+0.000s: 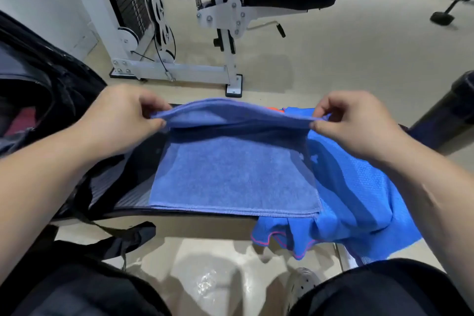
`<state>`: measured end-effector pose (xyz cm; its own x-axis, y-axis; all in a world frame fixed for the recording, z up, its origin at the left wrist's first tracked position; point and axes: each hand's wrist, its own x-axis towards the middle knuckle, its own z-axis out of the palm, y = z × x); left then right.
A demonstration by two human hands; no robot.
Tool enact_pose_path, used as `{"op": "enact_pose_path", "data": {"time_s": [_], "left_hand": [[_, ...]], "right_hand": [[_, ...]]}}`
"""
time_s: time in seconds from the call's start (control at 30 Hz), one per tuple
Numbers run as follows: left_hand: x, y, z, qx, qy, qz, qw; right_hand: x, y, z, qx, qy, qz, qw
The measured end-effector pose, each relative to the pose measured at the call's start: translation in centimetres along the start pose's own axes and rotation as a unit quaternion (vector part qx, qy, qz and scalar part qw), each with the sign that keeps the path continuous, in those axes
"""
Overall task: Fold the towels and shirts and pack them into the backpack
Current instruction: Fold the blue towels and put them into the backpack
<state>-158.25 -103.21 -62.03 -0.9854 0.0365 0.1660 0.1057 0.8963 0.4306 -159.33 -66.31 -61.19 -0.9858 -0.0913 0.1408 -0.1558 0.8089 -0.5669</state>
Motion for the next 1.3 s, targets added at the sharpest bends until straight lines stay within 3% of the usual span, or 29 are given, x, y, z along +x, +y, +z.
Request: {"op": "enact_pose_path", "data": {"time_s": [0.13,0.37,0.6,0.77,0.93,1.03,1.1,1.2,1.3], "left_hand": [[-4.7,-1.2,0.0,0.075,-0.046,0.119,0.989],[-8.0,-3.5,4.1,0.110,-0.144,0.098,0.979],[-8.3,-3.0,5.1,0.115,-0.133,0.104,0.979],[-8.3,-2.6,4.2,0.081,-0.054,0.164,0.982],[-8.5,-3.3,4.8,0.124,-0.184,0.171,0.960],[-8.3,-3.1,4.7,0.113,-0.199,0.160,0.960],[-8.2,-2.7,4.6,0.090,-0.184,0.146,0.968],[-7.5,-2.3,4.9,0.061,-0.082,0.098,0.990],[-6.3,-2.0,6.0,0.106,-0.032,0.029,0.993]], "right_hand": [[-5.0,0.7,0.8,-0.024,-0.064,0.002,0.998],[-7.6,3.8,4.9,-0.078,-0.154,-0.048,0.984],[-7.9,3.8,5.7,-0.095,-0.129,-0.079,0.984],[-8.1,3.9,4.6,0.001,-0.028,-0.119,0.993],[-8.5,4.7,4.9,-0.068,-0.149,-0.119,0.979],[-8.6,4.3,4.8,-0.105,-0.179,-0.078,0.975],[-8.4,3.3,4.7,-0.117,-0.128,-0.065,0.983],[-7.3,0.7,4.9,-0.150,-0.016,-0.074,0.986],[-5.8,-2.4,6.6,-0.186,-0.056,-0.083,0.977]]}}
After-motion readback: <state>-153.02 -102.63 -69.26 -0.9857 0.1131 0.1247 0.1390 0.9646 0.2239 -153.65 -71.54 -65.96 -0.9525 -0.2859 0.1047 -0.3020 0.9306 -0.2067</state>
